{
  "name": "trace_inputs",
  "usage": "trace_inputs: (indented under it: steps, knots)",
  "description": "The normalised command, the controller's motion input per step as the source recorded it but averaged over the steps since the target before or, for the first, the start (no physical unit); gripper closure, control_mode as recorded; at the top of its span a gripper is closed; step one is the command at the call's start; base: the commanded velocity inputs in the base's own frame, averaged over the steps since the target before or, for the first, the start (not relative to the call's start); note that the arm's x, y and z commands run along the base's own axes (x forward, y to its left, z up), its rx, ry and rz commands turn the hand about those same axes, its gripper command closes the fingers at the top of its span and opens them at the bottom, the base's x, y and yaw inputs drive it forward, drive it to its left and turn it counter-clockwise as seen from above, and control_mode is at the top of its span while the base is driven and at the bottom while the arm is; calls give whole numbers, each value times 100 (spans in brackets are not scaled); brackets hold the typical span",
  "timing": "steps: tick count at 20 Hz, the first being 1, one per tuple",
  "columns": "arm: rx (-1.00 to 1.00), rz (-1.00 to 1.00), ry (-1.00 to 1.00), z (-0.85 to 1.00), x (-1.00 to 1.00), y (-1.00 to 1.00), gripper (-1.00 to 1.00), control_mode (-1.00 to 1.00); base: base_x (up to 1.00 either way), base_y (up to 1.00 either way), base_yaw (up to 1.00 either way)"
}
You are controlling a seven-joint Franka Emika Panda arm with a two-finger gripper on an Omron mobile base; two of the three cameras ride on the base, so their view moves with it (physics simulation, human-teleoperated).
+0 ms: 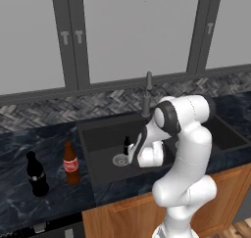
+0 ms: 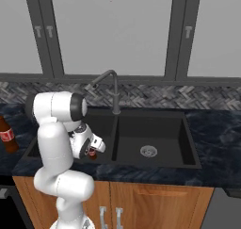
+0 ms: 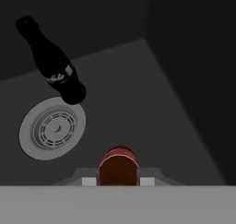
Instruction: Place the large bottle from the dining counter next to the other large bottle outside the sink, and place the small bottle from the dining counter next to the other small bottle inside the sink.
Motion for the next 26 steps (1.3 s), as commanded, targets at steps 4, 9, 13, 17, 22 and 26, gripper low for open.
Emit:
trace_inputs:
  steps: [4, 9, 13, 17, 22, 26]
  knots:
    - [0, 0, -1, -20, 10, 0, 100, -100, 0, 0, 0]
    - [0, 0, 0, -22, 6, 0, 100, -100, 0, 0, 0]
    - [0, 0, 0, -10, 1, 0, 100, -100, 0, 0, 0]
    - [0, 0, 0, 0, 0, 0, 100, -100, 0, 0, 0]
    - [0, 0, 0, 0, 0, 0, -100, -100, 0, 0, 0]
    - [0, -1, 0, 0, 0, 0, -100, -100, 0, 0, 0]
